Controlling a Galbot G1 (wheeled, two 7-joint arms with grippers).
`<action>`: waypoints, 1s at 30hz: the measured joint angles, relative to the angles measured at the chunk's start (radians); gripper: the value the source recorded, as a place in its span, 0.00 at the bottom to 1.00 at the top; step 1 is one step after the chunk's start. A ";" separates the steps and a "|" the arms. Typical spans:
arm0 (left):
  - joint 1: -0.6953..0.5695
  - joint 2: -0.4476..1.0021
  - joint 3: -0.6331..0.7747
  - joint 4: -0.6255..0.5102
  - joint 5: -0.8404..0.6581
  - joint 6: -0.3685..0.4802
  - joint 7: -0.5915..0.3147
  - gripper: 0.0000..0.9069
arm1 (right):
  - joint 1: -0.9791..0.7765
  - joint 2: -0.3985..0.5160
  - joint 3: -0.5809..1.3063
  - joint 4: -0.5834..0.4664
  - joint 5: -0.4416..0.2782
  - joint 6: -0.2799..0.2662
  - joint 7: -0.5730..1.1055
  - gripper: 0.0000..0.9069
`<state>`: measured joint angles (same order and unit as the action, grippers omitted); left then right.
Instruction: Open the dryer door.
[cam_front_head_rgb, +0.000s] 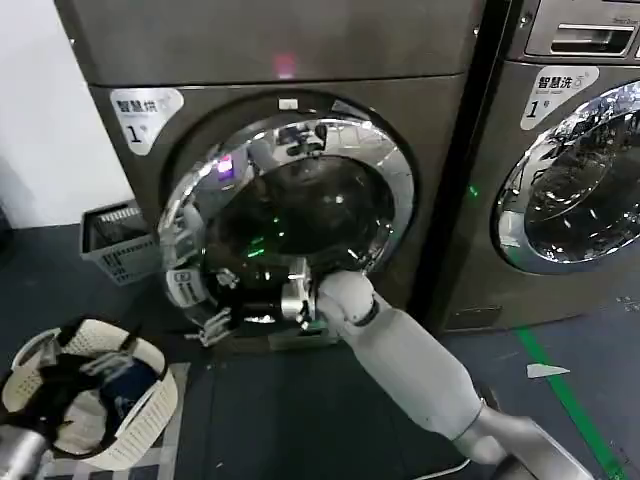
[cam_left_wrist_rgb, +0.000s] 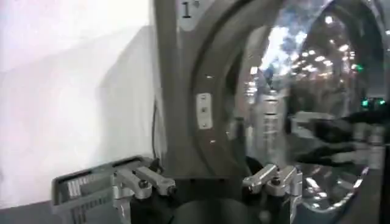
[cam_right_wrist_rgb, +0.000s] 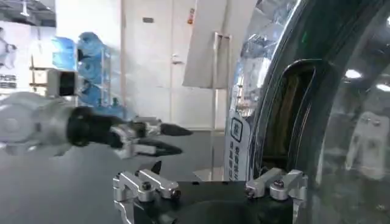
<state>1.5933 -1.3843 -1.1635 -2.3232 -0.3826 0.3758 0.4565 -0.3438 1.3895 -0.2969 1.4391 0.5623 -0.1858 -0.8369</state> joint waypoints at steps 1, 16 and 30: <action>-0.003 0.004 -0.016 0.007 -0.009 0.000 0.003 1.00 | -0.003 -0.004 0.002 0.004 0.002 0.002 -0.010 1.00; -0.081 0.071 -0.017 0.094 -0.124 -0.069 -0.045 1.00 | -0.037 -0.058 0.031 0.057 0.040 0.041 -0.165 1.00; -0.170 0.171 0.092 0.172 -0.142 -0.141 -0.079 1.00 | -0.091 -0.106 0.067 0.118 0.057 0.043 -0.316 1.00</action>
<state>1.4230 -1.2129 -1.0716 -2.1512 -0.5249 0.2347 0.3778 -0.4350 1.2836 -0.2298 1.5569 0.6194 -0.1423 -1.1525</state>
